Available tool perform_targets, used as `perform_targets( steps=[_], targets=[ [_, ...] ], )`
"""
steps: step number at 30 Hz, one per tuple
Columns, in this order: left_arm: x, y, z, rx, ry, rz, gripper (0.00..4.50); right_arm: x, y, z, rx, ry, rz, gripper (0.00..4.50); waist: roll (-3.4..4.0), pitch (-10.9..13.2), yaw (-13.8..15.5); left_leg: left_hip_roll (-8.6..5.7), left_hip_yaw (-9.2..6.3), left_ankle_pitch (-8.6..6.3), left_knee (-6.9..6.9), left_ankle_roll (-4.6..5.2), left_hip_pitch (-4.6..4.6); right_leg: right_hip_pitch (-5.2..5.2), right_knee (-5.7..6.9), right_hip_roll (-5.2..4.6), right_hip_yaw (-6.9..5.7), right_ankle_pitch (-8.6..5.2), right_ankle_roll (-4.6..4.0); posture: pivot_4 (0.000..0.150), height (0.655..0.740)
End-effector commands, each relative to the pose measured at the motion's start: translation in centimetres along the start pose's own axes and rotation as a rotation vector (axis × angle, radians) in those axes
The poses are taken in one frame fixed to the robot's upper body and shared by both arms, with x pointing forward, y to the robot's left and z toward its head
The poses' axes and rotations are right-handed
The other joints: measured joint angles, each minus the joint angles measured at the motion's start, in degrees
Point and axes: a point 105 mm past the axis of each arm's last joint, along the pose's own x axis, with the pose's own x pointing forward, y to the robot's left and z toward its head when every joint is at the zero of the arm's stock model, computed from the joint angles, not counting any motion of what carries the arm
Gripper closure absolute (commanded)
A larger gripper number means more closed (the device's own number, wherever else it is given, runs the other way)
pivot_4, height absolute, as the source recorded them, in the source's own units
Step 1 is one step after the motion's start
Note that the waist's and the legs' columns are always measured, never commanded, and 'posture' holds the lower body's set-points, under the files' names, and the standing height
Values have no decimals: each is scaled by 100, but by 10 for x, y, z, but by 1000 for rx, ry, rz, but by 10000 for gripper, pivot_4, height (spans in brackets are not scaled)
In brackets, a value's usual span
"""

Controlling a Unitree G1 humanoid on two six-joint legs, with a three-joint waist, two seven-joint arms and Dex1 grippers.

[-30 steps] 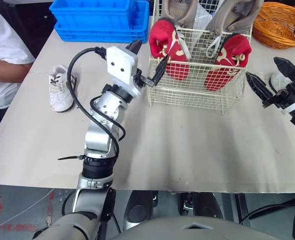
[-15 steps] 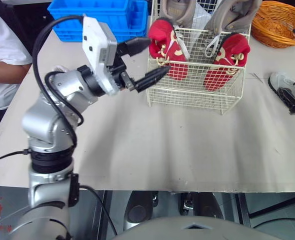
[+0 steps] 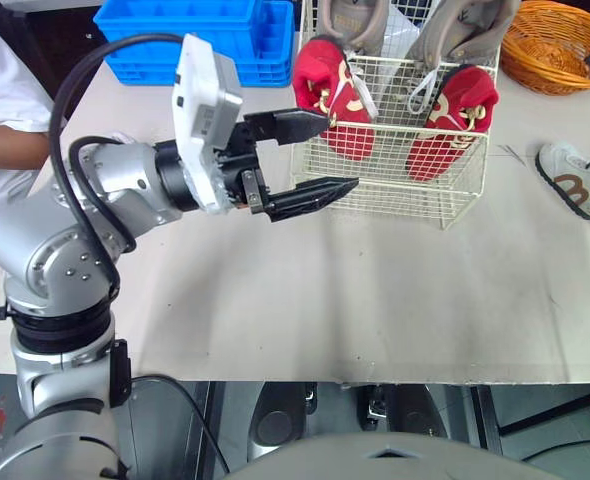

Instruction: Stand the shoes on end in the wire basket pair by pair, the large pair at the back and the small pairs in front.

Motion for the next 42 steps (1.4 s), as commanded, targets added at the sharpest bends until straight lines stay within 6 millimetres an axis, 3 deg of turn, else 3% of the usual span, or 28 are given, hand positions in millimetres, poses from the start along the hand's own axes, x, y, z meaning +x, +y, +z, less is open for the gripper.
perform_targets(
  steps=[1, 10, 22, 25, 28, 34, 37, 42],
  targets=[
    [-1, -5, 10, 38, -5, -12, 606, -2, -2, 7, 6, 9, 55, 0, 0, 0, 3, 0, 0, 0, 0, 0, 0, 0, 0, 0, 0, 0, 0, 1500, 6860],
    [-2, -11, 4, -18, 42, -58, 606, 13, 1, -6, 7, 64, 54, 0, 4, 3, 7, 0, 0, 0, 0, 0, -3, -1, -2, -1, -1, 0, 0, 1500, 6860],
    [0, -18, 4, -22, 67, -166, 606, 24, 7, -7, -6, 50, 61, 0, 5, 3, 12, 0, 0, 0, 1, 0, -4, -1, -2, -1, -1, 0, 0, 1500, 6860],
    [1, -17, 2, -17, 73, -170, 0, 25, 8, -7, -4, 49, 65, 8733, 5, 3, 7, -1, 0, 0, 1, 0, -4, -1, -2, -1, -1, 0, 0, 1500, 6860],
    [2, -16, 1, -14, 77, -171, 0, 26, 9, -8, 2, 49, 64, 23389, 5, 4, -8, 0, 0, 0, 1, 0, -4, -1, -2, -1, -1, 0, 0, 1500, 6860],
    [2, -16, -3, -10, 90, -172, 0, 28, 11, -6, -16, 33, 71, 44548, 6, 4, -6, 0, 0, 0, 0, 0, -4, -1, -2, -1, 0, 0, 0, 1500, 6860],
    [2, -15, -4, -7, 94, -169, 0, 28, 11, 0, -36, -1, 68, 44548, 6, 4, 1, 0, 0, 0, 1, 0, -4, -2, -2, -1, 0, 0, 0, 1500, 6860],
    [-1, -13, -5, 0, 103, -161, 0, 25, 15, 36, -135, -210, 70, 44548, 15, 10, -1, 0, 1, 0, 0, 0, -4, -2, -2, -1, 0, 0, 0, 1500, 6860]
  ],
)
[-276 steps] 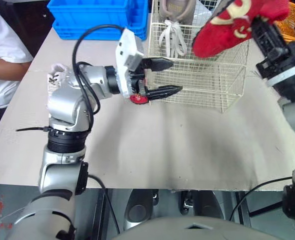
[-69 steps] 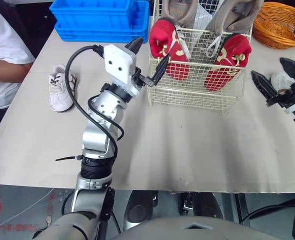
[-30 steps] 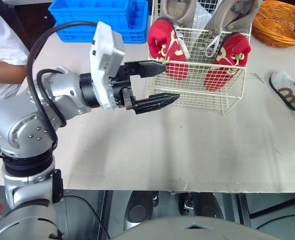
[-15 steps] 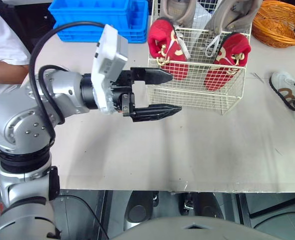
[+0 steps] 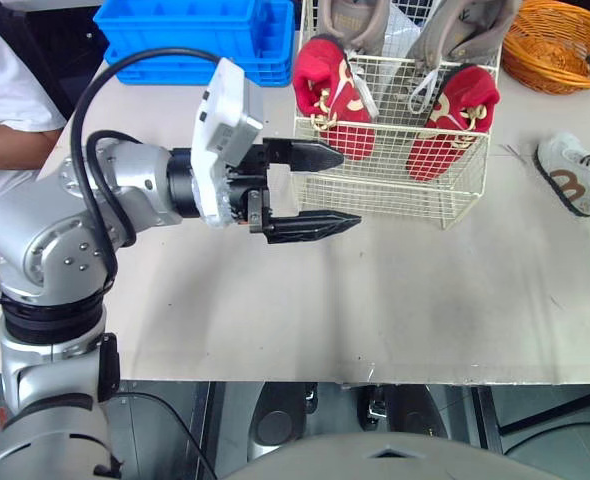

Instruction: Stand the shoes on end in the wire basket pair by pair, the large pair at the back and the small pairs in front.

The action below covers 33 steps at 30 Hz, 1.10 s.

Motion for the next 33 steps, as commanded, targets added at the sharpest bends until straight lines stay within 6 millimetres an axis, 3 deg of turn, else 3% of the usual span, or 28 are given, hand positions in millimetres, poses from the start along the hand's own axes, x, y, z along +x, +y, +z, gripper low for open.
perform_targets(
  steps=[1, 4, 10, 17, 23, 33],
  targets=[
    [-4, -1, 5, 46, -2, 4, 0, -8, 6, 62, -124, -309, 22, 44548, 2, 1, 2, 0, 0, 0, 0, 0, 0, -1, 0, 0, 0, 0, 0, 1500, 6860],
    [-8, 1, 4, 49, 7, 12, 0, -24, 31, 97, -180, -526, 91, 44548, 4, 3, 6, 1, -1, 0, -3, 0, -2, -3, 0, 1, 0, 0, 0, 1500, 6860],
    [-13, 10, 1, 53, 33, 9, 0, -55, 122, 145, -435, -753, 258, 44548, 14, 8, 23, 1, -6, 0, -7, 0, -3, -3, -2, 1, -2, -1, 1, 1500, 6860],
    [-14, 21, -5, 68, 53, -21, 0, -77, 197, 182, -697, -971, 416, 44548, 16, 10, 20, 1, -5, 0, -2, 0, 0, -4, 0, 5, 2, -1, 1, 1500, 6860],
    [-16, 25, -4, 76, 41, -19, 0, -75, 243, 160, -979, -885, 684, 44548, 14, 11, 23, 0, -4, 0, -4, 0, -6, -7, -5, 5, 2, -1, 1, 1500, 6860],
    [-14, 22, -11, 66, 56, -25, 0, -58, 278, 118, -1524, -830, 1017, 44548, 12, 15, 10, 2, -6, 0, -2, 0, -3, -7, -3, 5, 1, -1, 1, 1500, 6860]
  ],
)
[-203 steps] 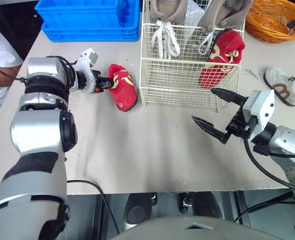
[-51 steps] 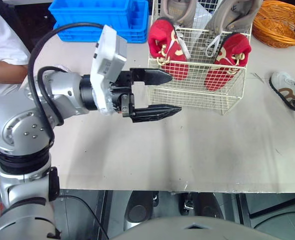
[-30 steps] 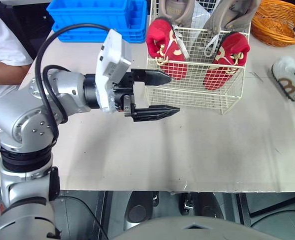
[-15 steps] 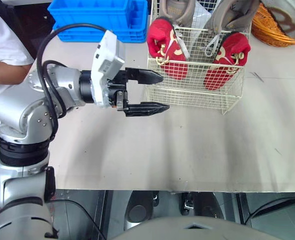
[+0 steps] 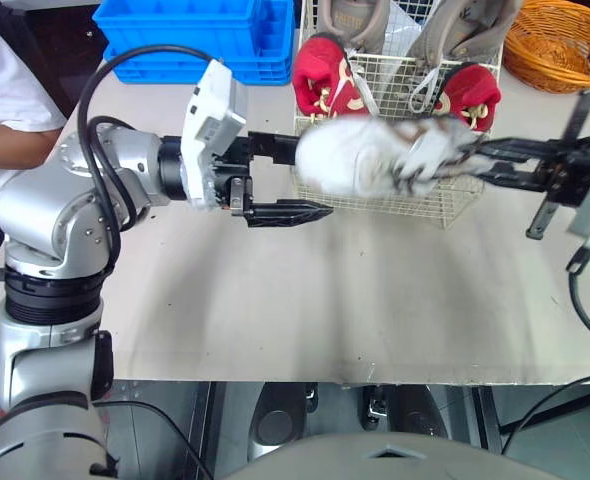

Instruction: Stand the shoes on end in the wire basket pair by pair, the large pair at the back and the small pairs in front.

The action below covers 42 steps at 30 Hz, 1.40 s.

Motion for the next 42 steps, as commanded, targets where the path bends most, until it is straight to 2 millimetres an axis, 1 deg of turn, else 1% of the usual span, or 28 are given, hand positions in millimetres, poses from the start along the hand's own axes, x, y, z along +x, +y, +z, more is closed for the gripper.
perform_targets(
  steps=[1, 4, 8, 11, 13, 15, 16, 20, 22, 23, 24, 25, 26, 27, 29, 30, 33, 34, 36, 38, 40, 42],
  targets=[
    [1, -4, 4, 43, 9, -6, 0, 7, 1, 2, -153, -21, 91, 44548, 0, 1, -1, 0, 0, 0, 0, 0, 0, 0, 0, 0, 0, 0, 0, 1500, 6860],
    [5, -4, -5, 41, 56, -20, 0, 16, 3, 0, -214, -46, 147, 44548, -1, 1, 0, 0, 0, 0, 1, 0, -1, 0, 1, 0, 0, 0, 0, 1500, 6860],
    [12, -4, -14, 31, 118, -66, 0, 29, -1, -1, -290, -67, 186, 44548, -1, 3, 4, 0, 0, 0, 2, 0, -2, -1, 1, 0, -2, 0, 0, 1500, 6860],
    [17, -5, -23, 43, 184, -112, 0, 36, -3, -1, -317, -85, 209, 44548, -2, 4, 9, 0, 1, 0, 3, 0, -3, -2, 1, 0, -2, 0, 0, 1500, 6860],
    [20, -1, -28, 50, 219, -125, 0, 40, -5, 1, -325, -100, 207, 44548, -2, 4, 10, 0, 0, 0, 3, 0, -4, -3, 1, 0, -2, 0, 0, 1500, 6860],
    [21, 3, -30, 64, 235, -135, 5187, 42, -5, 3, -327, -108, 200, 45000, -2, 4, 5, 0, 0, 0, 3, 0, -5, -3, 2, 1, -3, 0, 0, 1500, 6860],
    [22, 5, -30, 68, 234, -140, 6881, 42, -5, 3, -325, -107, 199, 45000, -2, 4, 4, 0, 0, 0, 3, 0, -5, -3, 3, 1, -3, 0, 0, 1500, 6860],
    [22, 6, -31, 67, 233, -158, 24850, 38, -3, 0, -309, -89, 194, 45000, -2, 5, 5, 0, 1, 0, 3, 0, -9, -7, 3, 0, -3, 0, 0, 1500, 6860],
    [23, 5, -31, 56, 210, -168, 33878, 35, -6, 0, -265, -78, 151, 37264, -2, 5, 6, 0, 1, 0, 3, 0, -10, -7, 3, 0, -3, 0, 0, 1500, 6860],
    [24, 4, -29, 46, 186, -167, 38214, 33, -9, 0, -214, -71, 105, 33067, -2, 5, 6, 0, 0, 0, 3, 0, -10, -7, 3, -1, -3, 0, 0, 1500, 6860],
    [25, 4, -28, 37, 165, -164, 39474, 30, -12, -1, -162, -59, 64, 29977, -3, 5, 12, 0, -1, 0, 3, 0, -10, -7, 3, -1, -4, 0, 0, 1500, 6860],
    [25, 4, -27, 31, 147, -159, 39898, 27, -11, -5, -93, -28, 41, 24855, -3, 5, 17, 0, -2, 0, 3, 0, -11, -6, 3, -1, -6, 0, 0, 1500, 6860],
    [25, 4, -27, 24, 129, -151, 39898, 22, -6, -11, 5, 22, 37, 19491, -3, 5, 25, 0, -3, 0, 4, 0, -15, -6, 3, -3, -7, 0, 0, 1500, 6860],
    [25, 4, -27, 19, 112, -141, 39898, 16, 4, -15, 123, 67, 42, 15225, -4, 5, 26, -1, -3, 0, 5, 0, -17, -6, 2, -5, -8, 0, 0, 1500, 6860],
    [26, 4, -27, 10, 82, -123, 39899, 7, 20, -16, 356, 119, 34, 6779, -5, 6, 57, -3, -10, 0, 6, 1, -20, -2, -1, -9, -17, 0, 0, 1500, 6860],
    [27, 5, -27, 9, 69, -113, 39899, 4, 27, -13, 502, 127, 10, 979, -5, 6, 60, -3, -15, 0, 5, 1, -23, -1, -3, -9, -22, 0, 0, 1500, 6860],
    [32, 8, -24, 7, 19, -92, 39899, 6, 46, 2, 866, 126, -31, 339, -3, 6, 34, -1, -20, 0, 4, 0, -23, 0, 1, -8, -27, 1, -2, 1500, 6860],
    [33, 8, -23, 8, 8, -89, 39899, 7, 48, 6, 940, 123, -38, 339, -3, 6, 9, -1, -21, 0, 4, 0, -19, 3, 2, -8, -27, 1, -2, 1500, 6860],
    [37, 9, -22, 31, -13, -77, 39899, 12, 45, 15, 1111, 62, -124, 339, -3, 7, -14, 0, -19, 0, 5, 0, -3, 14, 2, -8, -23, 1, -2, 1500, 6860],
    [40, 12, -22, 36, -34, -57, 39899, 18, 37, 18, 1286, -16, -259, 339, -5, 7, -7, 2, -19, 0, 5, 0, 2, 16, 2, -7, -22, 2, -3, 1500, 6860],
    [43, 11, -23, 35, -48, -52, 39899, 22, 30, 20, 1411, -80, -360, 339, -6, 7, 13, 2, -25, 0, 7, 0, 2, 22, 2, -8, -25, 1, -3, 1500, 6860],
    [45, 10, -25, 34, -53, -48, 39899, 27, 24, 25, 1502, -141, -420, 339, -6, 7, 13, -2, -25, 0, 7, 0, 1, 21, 0, -9, -25, 1, -3, 1500, 6860]
  ],
)
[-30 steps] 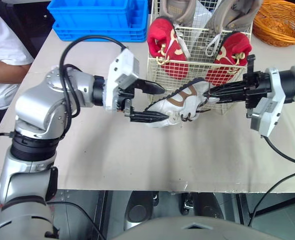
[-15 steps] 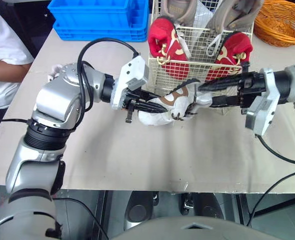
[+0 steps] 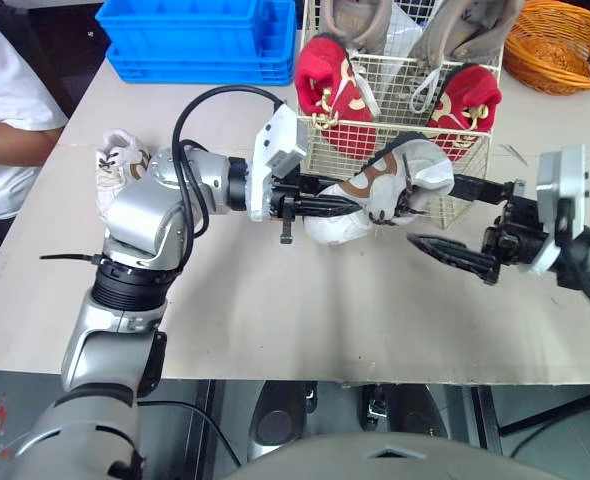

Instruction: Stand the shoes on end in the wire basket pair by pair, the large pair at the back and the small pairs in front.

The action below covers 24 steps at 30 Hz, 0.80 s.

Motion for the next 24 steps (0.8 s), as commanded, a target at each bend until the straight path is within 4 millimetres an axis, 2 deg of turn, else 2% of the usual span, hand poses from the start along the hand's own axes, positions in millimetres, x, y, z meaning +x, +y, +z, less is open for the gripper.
perform_targets(
  steps=[1, 5, 7, 12, 17, 21, 24],
  targets=[
    [-2, -1, 10, 53, -44, 23, 39899, 8, 12, 19, 132, -119, -27, 339, 0, 0, 2, 0, 0, 0, 0, 0, -1, 0, -1, 0, 0, 0, 0, 1500, 6860],
    [0, -1, 9, 48, -58, 34, 39899, 15, 12, 21, 198, -158, -75, 339, -2, 1, 3, -2, 0, 0, -1, 0, -3, -1, -4, 1, -2, 0, 0, 1500, 6860],
    [1, -1, 10, 48, -62, 37, 39899, 17, 10, 19, 213, -163, -99, 5382, -2, 1, 3, -2, 0, 0, -1, 0, -2, -1, -4, 2, -2, 0, 1, 1500, 6860],
    [0, -1, 10, 47, -68, 42, 39899, 19, 7, 14, 213, -157, -131, 23166, -1, 1, 0, -2, 1, 0, -3, 0, -3, -2, -4, 4, -1, 0, 1, 1500, 6860],
    [1, 0, 10, 40, -78, 49, 39899, 20, 7, 10, 203, -151, -133, 44701, -2, 1, 0, -2, 2, 0, -4, 0, -3, -4, -3, 4, -1, 0, 1, 1500, 6860],
    [1, 3, 14, -2, -103, 64, 39899, 24, 7, 11, 194, -162, -138, 44701, -2, 1, -1, -2, 3, 0, -4, 0, -3, -4, -3, 4, 1, 0, 1, 1500, 6860],
    [1, 5, 17, -10, -119, 78, 25384, 26, 7, 16, 188, -187, -148, 45000, -1, 1, -2, -1, 3, 0, -5, 0, -3, -5, -3, 4, 1, 0, 1, 1500, 6860]
  ],
)
